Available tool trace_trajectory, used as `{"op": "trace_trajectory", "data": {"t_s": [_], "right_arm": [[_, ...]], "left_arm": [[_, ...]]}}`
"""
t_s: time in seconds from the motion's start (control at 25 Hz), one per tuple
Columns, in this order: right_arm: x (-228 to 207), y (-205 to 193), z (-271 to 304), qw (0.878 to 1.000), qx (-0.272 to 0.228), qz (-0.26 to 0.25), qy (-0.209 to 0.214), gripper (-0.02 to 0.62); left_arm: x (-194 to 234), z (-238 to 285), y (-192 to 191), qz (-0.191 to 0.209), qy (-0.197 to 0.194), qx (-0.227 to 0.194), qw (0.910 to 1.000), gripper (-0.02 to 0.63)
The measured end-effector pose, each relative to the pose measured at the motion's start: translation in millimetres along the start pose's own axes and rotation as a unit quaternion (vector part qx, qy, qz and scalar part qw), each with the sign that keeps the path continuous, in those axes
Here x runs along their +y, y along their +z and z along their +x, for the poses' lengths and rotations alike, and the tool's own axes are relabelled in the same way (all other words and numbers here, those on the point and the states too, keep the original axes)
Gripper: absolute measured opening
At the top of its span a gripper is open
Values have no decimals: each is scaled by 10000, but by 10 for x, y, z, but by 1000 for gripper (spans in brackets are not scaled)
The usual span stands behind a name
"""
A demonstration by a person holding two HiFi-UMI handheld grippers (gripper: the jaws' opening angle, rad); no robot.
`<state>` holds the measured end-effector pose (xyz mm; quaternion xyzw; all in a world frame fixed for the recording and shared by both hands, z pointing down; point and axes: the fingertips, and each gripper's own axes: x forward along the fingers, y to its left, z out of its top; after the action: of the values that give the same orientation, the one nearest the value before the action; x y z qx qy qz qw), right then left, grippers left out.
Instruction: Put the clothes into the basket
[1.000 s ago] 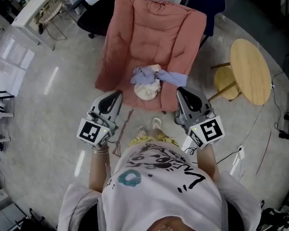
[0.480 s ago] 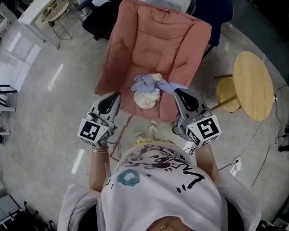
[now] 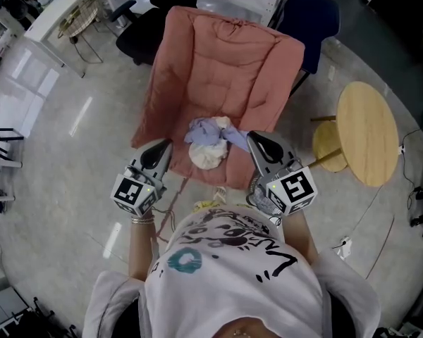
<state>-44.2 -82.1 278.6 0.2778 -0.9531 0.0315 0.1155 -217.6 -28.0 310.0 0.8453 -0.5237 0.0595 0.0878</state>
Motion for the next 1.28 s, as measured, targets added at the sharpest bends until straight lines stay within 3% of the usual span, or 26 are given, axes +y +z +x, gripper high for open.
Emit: {"op": "trace_trajectory", "data": {"t_s": [0.24, 0.4, 0.88, 1.28], "right_arm": [[-135, -69, 61, 9999, 100, -42, 72, 29], [-161, -120, 185, 9997, 193, -14, 120, 29], [-109, -240, 707, 9976, 547, 417, 71, 29], [-76, -908, 996, 9915, 1023, 759, 268, 29]], "left_arm": [[19, 172, 24, 108, -13, -32, 9999, 23], [71, 294, -87, 210, -154, 167, 9995, 23], [357, 492, -412, -162, -609, 480, 9969, 23], [555, 788, -797, -184, -613, 631, 9960, 23]]}}
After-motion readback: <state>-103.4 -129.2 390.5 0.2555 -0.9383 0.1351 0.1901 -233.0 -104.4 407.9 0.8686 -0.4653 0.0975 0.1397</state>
